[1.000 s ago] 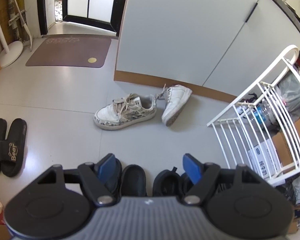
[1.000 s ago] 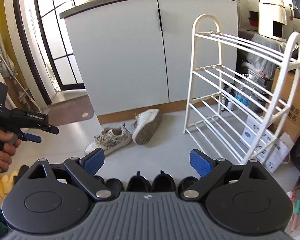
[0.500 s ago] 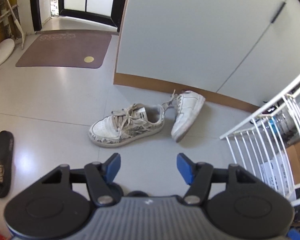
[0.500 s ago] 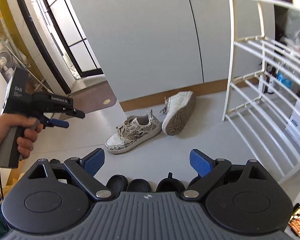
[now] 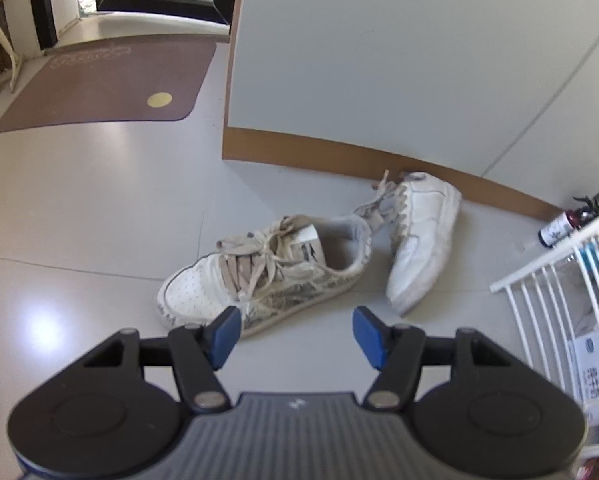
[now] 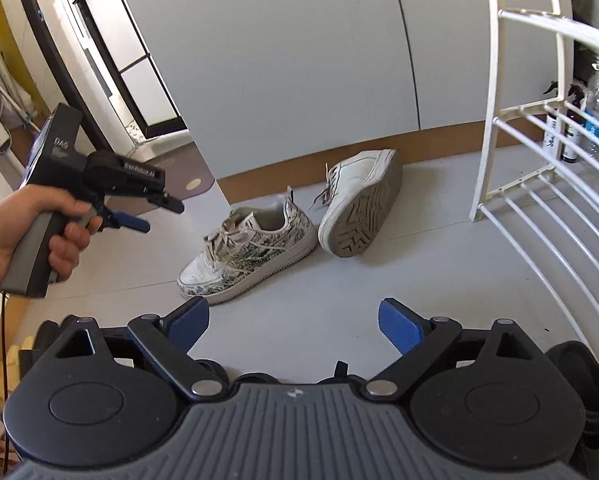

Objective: Organize scattered shoes
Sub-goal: 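Move the left tool to the white patterned sneaker and grasp its collar, then lift the white sneaker with the left gripper toward the right gripper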

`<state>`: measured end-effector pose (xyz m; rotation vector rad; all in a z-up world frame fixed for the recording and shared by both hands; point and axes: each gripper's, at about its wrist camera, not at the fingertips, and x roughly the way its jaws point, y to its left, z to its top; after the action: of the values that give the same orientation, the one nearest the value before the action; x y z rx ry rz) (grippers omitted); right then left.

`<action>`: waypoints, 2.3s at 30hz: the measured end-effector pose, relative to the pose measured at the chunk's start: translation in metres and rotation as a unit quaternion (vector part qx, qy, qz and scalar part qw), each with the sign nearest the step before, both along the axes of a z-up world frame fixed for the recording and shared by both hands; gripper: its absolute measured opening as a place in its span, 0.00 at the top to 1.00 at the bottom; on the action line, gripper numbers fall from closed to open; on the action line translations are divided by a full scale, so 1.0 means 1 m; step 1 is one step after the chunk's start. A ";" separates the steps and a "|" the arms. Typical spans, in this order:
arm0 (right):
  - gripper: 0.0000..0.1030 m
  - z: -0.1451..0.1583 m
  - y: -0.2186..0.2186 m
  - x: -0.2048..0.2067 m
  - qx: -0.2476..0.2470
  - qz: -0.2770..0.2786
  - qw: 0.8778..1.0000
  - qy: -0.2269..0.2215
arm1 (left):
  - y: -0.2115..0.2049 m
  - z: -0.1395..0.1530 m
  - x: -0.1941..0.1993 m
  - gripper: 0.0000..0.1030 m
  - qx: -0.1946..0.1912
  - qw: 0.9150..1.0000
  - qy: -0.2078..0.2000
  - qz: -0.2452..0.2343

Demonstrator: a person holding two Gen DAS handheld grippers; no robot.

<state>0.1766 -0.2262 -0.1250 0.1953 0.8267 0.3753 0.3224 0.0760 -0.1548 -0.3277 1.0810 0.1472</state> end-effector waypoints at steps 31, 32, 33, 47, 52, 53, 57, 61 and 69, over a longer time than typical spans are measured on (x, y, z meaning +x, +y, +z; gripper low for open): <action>0.08 -0.099 0.024 0.015 0.010 0.037 0.998 0.057 | 0.012 -0.126 0.092 0.68 0.086 0.995 -0.012 -0.038; 0.08 -0.100 0.025 0.014 0.010 0.036 0.998 0.060 | 0.011 -0.126 0.091 0.70 0.087 0.995 -0.013 -0.042; 0.08 -0.101 0.025 0.014 0.010 0.035 0.997 0.062 | 0.011 -0.125 0.089 0.71 0.086 0.995 -0.014 -0.050; 0.08 -0.103 0.037 0.005 0.006 0.043 0.997 0.071 | -0.010 -0.129 0.061 0.77 0.075 0.983 -0.039 -0.163; 0.08 -0.103 0.039 0.007 0.008 0.038 0.997 0.071 | -0.016 -0.129 0.051 0.75 0.058 0.983 -0.035 -0.170; 0.08 -0.104 0.039 0.007 0.009 0.036 0.997 0.071 | -0.016 -0.128 0.050 0.72 0.056 0.984 -0.032 -0.167; 0.08 -0.100 0.045 0.010 0.017 0.025 0.997 0.069 | -0.018 -0.116 0.043 0.45 0.054 0.988 -0.016 -0.145; 0.08 -0.092 0.053 0.013 0.026 0.017 0.998 0.060 | -0.017 -0.099 0.030 0.41 0.041 0.989 -0.016 -0.142; 0.08 -0.071 0.071 0.030 0.019 0.010 0.999 0.041 | 0.007 -0.066 -0.002 0.35 0.004 0.993 -0.023 -0.113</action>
<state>0.2066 -0.1552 -0.1965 0.2395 0.9028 0.4046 0.3204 0.0826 -0.2212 -0.1992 1.0645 -0.0580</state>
